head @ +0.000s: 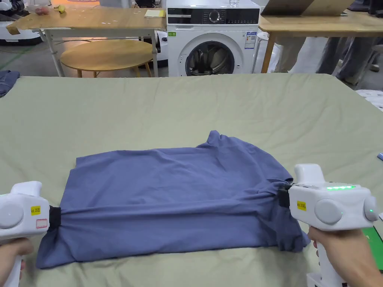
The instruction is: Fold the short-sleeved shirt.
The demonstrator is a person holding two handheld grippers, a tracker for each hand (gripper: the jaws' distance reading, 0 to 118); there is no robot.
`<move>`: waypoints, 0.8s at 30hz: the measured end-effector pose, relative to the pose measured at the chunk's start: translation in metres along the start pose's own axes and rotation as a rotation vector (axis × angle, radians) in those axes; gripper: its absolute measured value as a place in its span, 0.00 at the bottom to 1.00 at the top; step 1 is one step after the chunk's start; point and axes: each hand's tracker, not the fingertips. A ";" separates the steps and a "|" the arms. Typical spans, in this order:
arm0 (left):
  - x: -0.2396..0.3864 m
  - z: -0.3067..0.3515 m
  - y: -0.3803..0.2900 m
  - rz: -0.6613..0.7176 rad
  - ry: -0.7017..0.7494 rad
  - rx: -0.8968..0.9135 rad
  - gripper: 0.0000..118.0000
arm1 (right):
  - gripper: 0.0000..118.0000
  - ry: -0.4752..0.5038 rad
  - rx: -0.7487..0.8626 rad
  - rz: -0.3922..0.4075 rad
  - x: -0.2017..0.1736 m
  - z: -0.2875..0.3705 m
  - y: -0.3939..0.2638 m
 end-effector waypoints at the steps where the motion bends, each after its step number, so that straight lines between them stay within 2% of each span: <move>1: -0.005 -0.005 -0.003 0.005 -0.008 0.009 0.05 | 0.06 0.004 -0.002 0.001 0.000 -0.002 -0.001; 2: -0.005 -0.002 -0.005 0.008 -0.011 0.017 0.18 | 0.16 -0.001 0.005 0.007 0.000 0.001 -0.002; 3: -0.003 0.005 -0.009 0.007 -0.001 0.049 0.42 | 0.38 0.000 0.025 0.018 0.000 0.006 -0.003; 4: -0.002 0.014 -0.013 -0.011 0.006 0.098 0.78 | 0.72 0.002 0.039 0.034 0.000 0.015 -0.004; 5: -0.004 0.022 -0.020 -0.042 0.015 0.142 0.90 | 0.87 0.007 0.034 0.039 -0.002 0.026 -0.007; 9: 0.005 0.078 -0.069 -0.126 0.052 0.361 0.91 | 0.89 0.021 0.143 0.109 -0.016 0.091 -0.037; 12: 0.003 0.097 -0.116 -0.143 0.052 0.372 0.90 | 0.85 0.056 0.184 0.088 -0.025 0.128 -0.070; 13: 0.001 0.097 -0.126 -0.138 0.046 0.353 0.76 | 0.60 0.055 0.189 0.069 -0.027 0.137 -0.081; 14: -0.001 0.096 -0.135 -0.134 0.056 0.332 0.44 | 0.26 0.035 0.183 0.052 -0.030 0.139 -0.089; 15: -0.003 0.093 -0.142 -0.130 0.075 0.313 0.03 | 0.00 0.001 0.208 0.040 -0.030 0.139 -0.099; 18: -0.017 0.078 -0.144 -0.054 0.012 0.242 0.00 | 0.00 0.075 0.170 -0.030 -0.027 0.138 -0.119; 23: -0.027 0.050 -0.128 -0.015 0.059 0.245 0.00 | 0.00 0.056 0.167 -0.037 -0.023 0.140 -0.115; 24: -0.027 0.043 -0.124 -0.009 0.076 0.244 0.03 | 0.00 0.055 0.167 -0.039 -0.022 0.139 -0.116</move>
